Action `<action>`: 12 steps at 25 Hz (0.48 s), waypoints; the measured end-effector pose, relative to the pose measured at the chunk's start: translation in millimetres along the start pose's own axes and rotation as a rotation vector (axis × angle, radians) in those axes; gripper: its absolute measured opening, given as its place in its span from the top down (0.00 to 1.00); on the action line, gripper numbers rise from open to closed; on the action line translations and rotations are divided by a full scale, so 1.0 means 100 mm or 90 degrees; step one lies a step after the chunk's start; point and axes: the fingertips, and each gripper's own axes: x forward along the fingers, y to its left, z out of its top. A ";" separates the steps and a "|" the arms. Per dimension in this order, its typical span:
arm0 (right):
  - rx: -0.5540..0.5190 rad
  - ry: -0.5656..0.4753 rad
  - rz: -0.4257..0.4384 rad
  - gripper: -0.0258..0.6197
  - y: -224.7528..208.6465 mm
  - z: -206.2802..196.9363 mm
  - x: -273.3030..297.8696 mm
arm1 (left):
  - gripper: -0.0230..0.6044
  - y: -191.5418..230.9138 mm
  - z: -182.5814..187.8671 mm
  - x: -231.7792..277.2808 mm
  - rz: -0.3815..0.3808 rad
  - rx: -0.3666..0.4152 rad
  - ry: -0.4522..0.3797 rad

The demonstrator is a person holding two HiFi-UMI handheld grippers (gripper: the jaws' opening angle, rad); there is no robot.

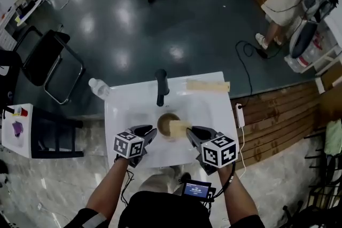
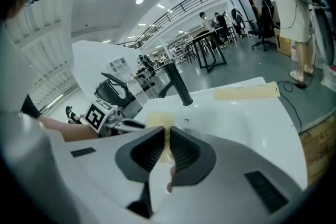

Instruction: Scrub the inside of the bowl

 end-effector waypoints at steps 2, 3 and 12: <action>0.004 0.003 -0.007 0.90 -0.06 0.03 0.12 | 0.85 0.15 -0.02 0.12 0.001 -0.021 0.021; 0.006 0.004 -0.009 0.90 -0.09 0.04 0.18 | 0.85 0.22 -0.04 0.18 0.002 -0.035 0.033; 0.012 0.053 -0.016 0.90 -0.35 -0.09 0.57 | 0.85 0.54 -0.27 0.58 0.037 -0.125 0.119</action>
